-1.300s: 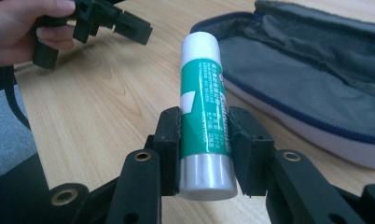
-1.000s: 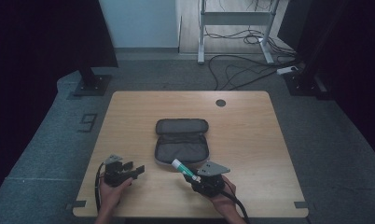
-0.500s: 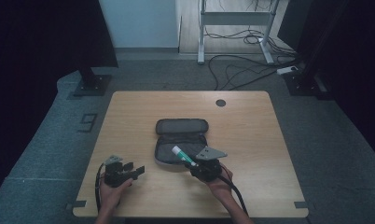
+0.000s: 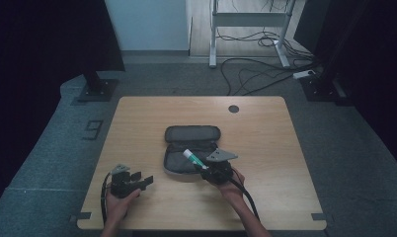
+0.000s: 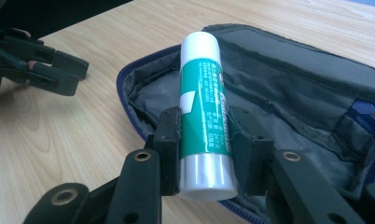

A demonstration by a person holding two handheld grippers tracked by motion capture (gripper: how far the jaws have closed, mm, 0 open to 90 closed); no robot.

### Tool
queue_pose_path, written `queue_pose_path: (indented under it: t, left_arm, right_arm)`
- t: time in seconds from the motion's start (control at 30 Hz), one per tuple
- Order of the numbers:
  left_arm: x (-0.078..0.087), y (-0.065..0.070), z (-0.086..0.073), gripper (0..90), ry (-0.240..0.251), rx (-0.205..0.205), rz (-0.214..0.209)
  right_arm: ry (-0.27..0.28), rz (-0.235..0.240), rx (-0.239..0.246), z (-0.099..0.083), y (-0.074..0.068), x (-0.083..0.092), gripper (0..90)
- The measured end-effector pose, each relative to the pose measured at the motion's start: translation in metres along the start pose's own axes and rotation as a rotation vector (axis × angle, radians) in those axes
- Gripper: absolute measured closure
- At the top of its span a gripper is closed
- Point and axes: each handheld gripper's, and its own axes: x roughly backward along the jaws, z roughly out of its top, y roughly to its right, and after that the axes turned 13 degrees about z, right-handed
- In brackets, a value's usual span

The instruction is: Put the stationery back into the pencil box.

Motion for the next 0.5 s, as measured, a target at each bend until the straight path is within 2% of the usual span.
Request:
queue_pose_path:
  t: [0.5]
  left_arm:
    - [0.000, -0.002, 0.000, 32.3, -0.002, 0.003, 0.002]
  right_arm:
    - [-0.046, -0.039, -0.028, -0.003, 0.019, -0.022, 65.1]
